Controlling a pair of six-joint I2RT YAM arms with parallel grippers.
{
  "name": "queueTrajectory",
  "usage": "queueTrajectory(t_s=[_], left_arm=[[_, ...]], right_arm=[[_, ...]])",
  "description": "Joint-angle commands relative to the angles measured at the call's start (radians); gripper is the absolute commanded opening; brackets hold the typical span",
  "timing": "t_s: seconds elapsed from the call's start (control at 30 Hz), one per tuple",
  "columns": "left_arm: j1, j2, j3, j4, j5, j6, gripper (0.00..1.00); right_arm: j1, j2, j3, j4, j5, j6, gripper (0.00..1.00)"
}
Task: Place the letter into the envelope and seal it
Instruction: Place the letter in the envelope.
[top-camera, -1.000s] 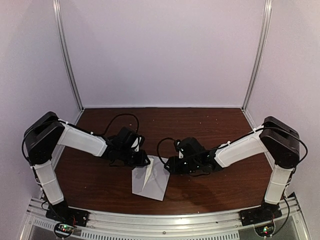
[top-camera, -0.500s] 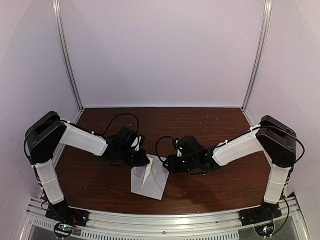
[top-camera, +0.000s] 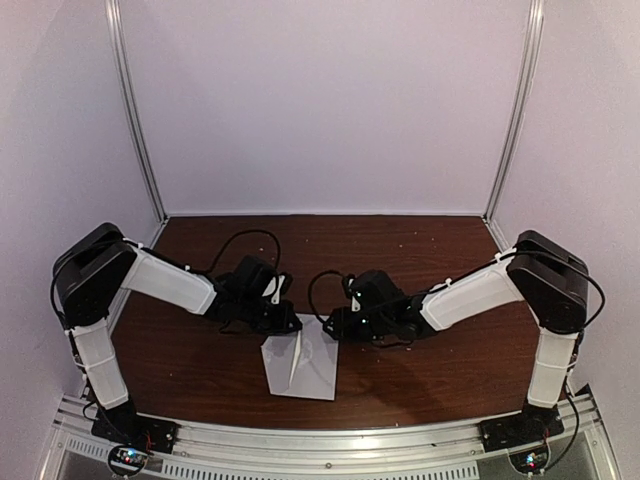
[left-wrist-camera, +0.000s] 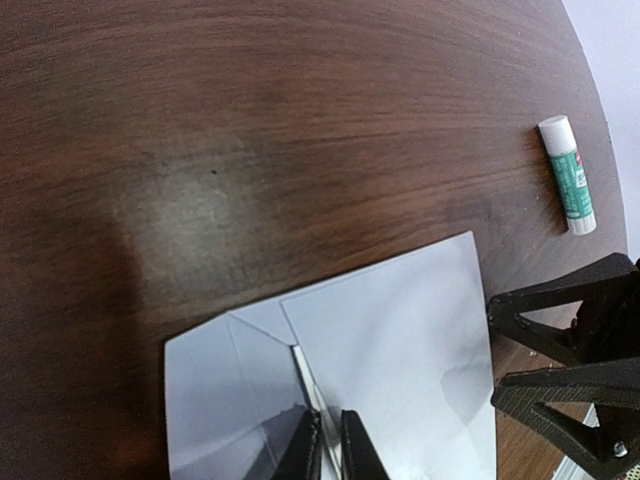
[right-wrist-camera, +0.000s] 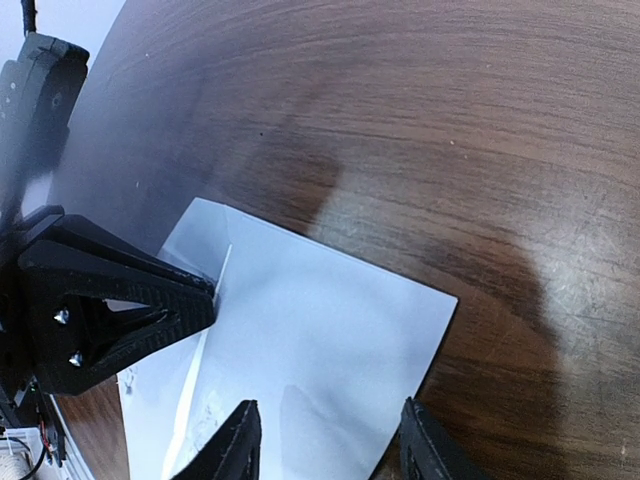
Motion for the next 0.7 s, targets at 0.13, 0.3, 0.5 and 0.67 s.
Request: queueTrajectory(t_s=[0.13, 0.3, 0.5, 0.67], left_arm=[[-0.005, -0.058, -0.021, 0.009, -0.030, 0.000, 0.16], [-0.006, -0.138, -0.053, -0.011, -0.019, -0.001, 0.28], [-0.041, -0.217, -0.123, -0.027, 0.013, -0.031, 0.37], [-0.080, -0.261, -0.187, 0.010, 0.041, -0.092, 0.38]], right_arm=[[-0.003, -0.020, 0.009, -0.034, -0.004, -0.021, 0.50], [-0.003, -0.086, -0.017, -0.049, -0.003, -0.029, 0.53], [0.011, -0.179, -0.115, -0.007, -0.049, 0.013, 0.55], [0.054, -0.198, -0.179, 0.022, -0.064, 0.062, 0.54]])
